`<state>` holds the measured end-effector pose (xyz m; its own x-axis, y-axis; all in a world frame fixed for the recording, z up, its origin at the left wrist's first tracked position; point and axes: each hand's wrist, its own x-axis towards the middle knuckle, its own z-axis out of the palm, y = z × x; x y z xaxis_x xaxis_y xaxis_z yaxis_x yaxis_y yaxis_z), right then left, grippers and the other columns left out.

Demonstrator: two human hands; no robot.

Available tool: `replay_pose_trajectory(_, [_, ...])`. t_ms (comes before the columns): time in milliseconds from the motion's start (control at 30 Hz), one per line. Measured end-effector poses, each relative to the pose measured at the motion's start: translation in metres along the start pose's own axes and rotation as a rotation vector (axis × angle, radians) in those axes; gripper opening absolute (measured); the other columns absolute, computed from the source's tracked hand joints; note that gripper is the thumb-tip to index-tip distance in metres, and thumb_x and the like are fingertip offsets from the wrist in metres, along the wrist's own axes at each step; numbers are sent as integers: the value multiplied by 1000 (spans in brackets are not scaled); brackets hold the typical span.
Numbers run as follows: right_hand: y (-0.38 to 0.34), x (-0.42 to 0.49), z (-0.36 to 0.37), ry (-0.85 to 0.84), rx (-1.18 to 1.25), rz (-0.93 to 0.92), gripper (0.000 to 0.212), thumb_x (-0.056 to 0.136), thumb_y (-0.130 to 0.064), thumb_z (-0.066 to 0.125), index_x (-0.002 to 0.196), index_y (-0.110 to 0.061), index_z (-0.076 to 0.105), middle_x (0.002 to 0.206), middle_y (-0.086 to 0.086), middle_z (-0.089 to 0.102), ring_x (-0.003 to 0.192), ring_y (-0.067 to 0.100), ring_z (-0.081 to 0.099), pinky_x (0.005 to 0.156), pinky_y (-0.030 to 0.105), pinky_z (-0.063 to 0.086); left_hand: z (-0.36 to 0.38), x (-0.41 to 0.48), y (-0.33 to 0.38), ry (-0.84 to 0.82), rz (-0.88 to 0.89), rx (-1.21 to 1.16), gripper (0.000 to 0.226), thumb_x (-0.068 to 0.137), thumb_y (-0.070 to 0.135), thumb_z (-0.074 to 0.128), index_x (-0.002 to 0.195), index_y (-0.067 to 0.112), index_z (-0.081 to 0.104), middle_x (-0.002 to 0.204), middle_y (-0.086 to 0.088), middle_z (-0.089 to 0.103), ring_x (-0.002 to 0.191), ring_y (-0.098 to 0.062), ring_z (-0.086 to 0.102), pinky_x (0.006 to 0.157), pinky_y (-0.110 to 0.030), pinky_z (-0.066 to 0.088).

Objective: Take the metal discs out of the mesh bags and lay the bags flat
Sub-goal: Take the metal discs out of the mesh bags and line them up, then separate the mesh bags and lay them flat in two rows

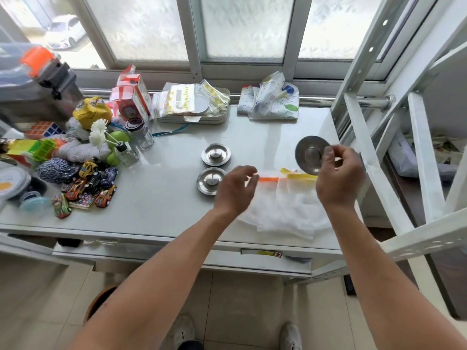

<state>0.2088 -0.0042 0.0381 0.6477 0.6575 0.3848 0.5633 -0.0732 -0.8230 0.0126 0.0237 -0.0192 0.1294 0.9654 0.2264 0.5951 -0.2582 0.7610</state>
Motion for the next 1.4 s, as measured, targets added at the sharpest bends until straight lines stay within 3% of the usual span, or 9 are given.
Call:
replay_pose_trajectory(100, [-21, -28, 30, -422, 53, 77, 19, 90, -23, 61, 88, -9, 74, 81, 7, 72, 76, 22, 64, 75, 41, 53, -46, 12, -26, 184, -217, 28, 13, 89, 20, 62, 92, 12, 72, 88, -8, 74, 81, -26, 66, 77, -34, 51])
replay_pose_trajectory(200, [-32, -66, 60, -830, 1, 177, 20, 89, -21, 64, 80, -7, 76, 72, 5, 68, 71, 16, 59, 75, 39, 52, -82, 17, -51, 174, -330, 111, 16, 91, 23, 61, 93, 11, 71, 90, -8, 74, 83, -26, 65, 75, -28, 45])
replay_pose_trajectory(333, [-41, -104, 82, -1028, -149, 170, 30, 89, -28, 64, 76, -2, 74, 71, 14, 68, 68, 19, 56, 65, 31, 45, -104, 16, -70, 38, -405, 165, 19, 91, 27, 63, 97, 11, 72, 97, -7, 74, 84, -18, 60, 77, -24, 41])
replay_pose_trajectory(733, [-49, -117, 98, -971, -379, -9, 21, 80, -32, 72, 70, -14, 74, 76, 8, 74, 74, 24, 68, 62, 26, 48, -103, 7, -73, 33, -434, 130, 17, 91, 26, 63, 93, 12, 71, 92, -4, 71, 86, -22, 63, 77, -26, 45])
replay_pose_trajectory(900, [-45, -108, 87, -820, -360, -53, 39, 90, -39, 57, 65, -10, 66, 73, 12, 71, 74, 31, 66, 61, 31, 44, -82, 6, -47, 73, -196, 241, 13, 89, 23, 62, 89, 12, 69, 90, -7, 70, 78, -26, 64, 73, -35, 51])
replay_pose_trajectory(1000, [-36, -94, 73, -587, -449, -107, 34, 91, -38, 50, 95, -11, 69, 99, 14, 69, 96, 34, 62, 71, 35, 46, -55, 0, -25, -66, -43, 270, 13, 87, 25, 63, 92, 15, 70, 92, -5, 70, 82, -25, 65, 74, -36, 52])
replay_pose_trajectory(1100, [-20, -81, 61, -634, -657, -93, 50, 88, -47, 50, 119, -8, 58, 120, 15, 59, 110, 35, 51, 87, 40, 45, -30, -1, -7, -338, -124, 346, 25, 88, 28, 60, 110, 17, 68, 107, -6, 71, 104, -26, 63, 89, -41, 51])
replay_pose_trajectory(1233, [-5, -80, 54, -722, -892, -105, 72, 80, -66, 49, 126, -10, 53, 131, 12, 51, 115, 33, 48, 89, 41, 42, -11, -1, 12, -433, -99, 539, 27, 90, 18, 56, 114, 7, 60, 117, -17, 62, 113, -34, 58, 93, -41, 47])
replay_pose_trajectory(1400, [1, -79, 48, -651, -898, -123, 42, 88, -38, 46, 114, -9, 62, 123, 13, 57, 111, 33, 51, 85, 39, 43, 1, 4, 17, -448, -149, 641, 33, 89, 18, 59, 120, 10, 53, 119, -16, 58, 111, -33, 59, 86, -38, 48])
